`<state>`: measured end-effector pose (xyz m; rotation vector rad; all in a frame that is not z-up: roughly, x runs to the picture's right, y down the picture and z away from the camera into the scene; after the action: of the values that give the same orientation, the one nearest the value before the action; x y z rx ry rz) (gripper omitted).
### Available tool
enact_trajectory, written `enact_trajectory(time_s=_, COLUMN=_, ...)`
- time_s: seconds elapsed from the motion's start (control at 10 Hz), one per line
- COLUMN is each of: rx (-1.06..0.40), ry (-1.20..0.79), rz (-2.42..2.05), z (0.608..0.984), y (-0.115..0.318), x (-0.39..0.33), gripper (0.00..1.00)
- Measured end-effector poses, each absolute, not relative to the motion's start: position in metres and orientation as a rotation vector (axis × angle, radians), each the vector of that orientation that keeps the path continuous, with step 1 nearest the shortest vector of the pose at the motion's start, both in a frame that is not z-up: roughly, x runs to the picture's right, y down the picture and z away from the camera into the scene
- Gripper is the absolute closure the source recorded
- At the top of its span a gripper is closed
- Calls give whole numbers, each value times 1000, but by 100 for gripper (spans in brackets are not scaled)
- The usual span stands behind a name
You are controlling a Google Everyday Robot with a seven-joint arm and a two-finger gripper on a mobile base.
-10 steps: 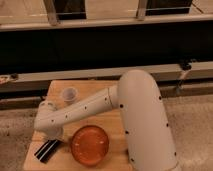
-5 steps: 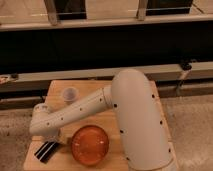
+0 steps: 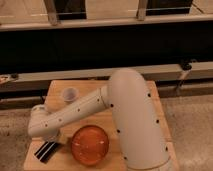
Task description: Place the eraser in the ceramic cup
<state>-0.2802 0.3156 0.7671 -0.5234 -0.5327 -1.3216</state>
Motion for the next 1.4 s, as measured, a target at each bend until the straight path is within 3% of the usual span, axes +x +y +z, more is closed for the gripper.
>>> enact_trajectory(time_s=1.4, rx=-522, ry=-459, rz=-1246, z=776, y=304, x=-271, gripper=20)
